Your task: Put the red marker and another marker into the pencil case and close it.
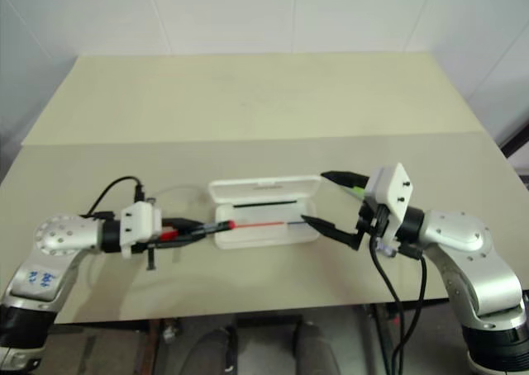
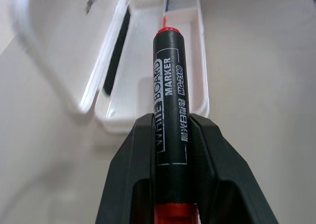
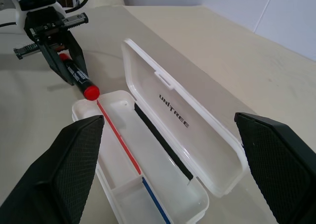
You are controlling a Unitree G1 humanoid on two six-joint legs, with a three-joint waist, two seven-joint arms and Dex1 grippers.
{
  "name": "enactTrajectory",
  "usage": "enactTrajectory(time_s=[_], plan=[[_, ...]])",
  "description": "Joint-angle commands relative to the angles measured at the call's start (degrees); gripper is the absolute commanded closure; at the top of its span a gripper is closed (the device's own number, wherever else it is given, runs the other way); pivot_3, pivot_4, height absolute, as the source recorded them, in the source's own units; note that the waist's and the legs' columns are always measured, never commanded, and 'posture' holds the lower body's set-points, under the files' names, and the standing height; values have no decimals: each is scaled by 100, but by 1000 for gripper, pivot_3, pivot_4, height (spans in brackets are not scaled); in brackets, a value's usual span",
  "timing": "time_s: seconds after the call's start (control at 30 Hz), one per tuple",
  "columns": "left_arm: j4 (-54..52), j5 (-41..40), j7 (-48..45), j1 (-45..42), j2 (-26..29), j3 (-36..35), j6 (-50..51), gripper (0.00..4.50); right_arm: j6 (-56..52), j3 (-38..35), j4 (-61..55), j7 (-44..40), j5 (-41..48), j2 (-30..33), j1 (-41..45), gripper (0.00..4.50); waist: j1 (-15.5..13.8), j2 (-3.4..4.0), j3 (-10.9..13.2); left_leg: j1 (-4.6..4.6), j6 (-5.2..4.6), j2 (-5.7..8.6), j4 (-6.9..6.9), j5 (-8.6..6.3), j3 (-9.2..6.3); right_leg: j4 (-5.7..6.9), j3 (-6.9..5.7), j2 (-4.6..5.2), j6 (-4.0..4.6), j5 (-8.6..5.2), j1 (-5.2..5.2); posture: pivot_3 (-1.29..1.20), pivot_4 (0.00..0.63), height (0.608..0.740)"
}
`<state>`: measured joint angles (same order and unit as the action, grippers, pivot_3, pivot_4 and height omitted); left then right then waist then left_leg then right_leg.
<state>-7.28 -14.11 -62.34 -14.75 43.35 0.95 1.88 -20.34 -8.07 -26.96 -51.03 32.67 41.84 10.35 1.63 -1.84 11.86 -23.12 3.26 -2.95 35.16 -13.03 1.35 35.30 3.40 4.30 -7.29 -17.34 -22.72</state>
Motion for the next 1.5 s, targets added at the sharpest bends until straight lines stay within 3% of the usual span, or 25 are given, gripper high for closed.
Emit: enactTrajectory(time_s=[0.03, 0.27, 0.73, 1.5], plan=[[102, 132, 63, -333, -143, 221, 56, 3882, 42, -245, -306, 125, 56, 23, -57, 0, -2, 0, 0, 0, 0, 0, 1, 0, 0, 0, 1, -1, 0, 0, 0, 0, 150, 740], [402, 516, 310, -942, -596, 708, 143, 3882, 11, -310, -502, 352, 66, -8, -195, 0, -4, -1, 0, -5, -1, 1, 17, 1, -1, 4, 4, -3, -3, 1, 1, 0, 150, 740], [568, 1207, 777, -1294, -1118, 1215, -11, 3882, 6, -303, -587, 505, 86, 0, -218, 0, -12, -1, 0, -8, -2, 1, 27, 1, -5, 9, 4, -6, -15, 8, 2, 0, 150, 740], [787, 1643, 1077, -1636, -1556, 1437, -11, 3882, 30, -302, -615, 521, 100, -32, -250, 0, -30, -1, 0, -13, -2, 3, 50, 1, -9, 12, 4, -6, -16, 9, 9, 0, 150, 740]])
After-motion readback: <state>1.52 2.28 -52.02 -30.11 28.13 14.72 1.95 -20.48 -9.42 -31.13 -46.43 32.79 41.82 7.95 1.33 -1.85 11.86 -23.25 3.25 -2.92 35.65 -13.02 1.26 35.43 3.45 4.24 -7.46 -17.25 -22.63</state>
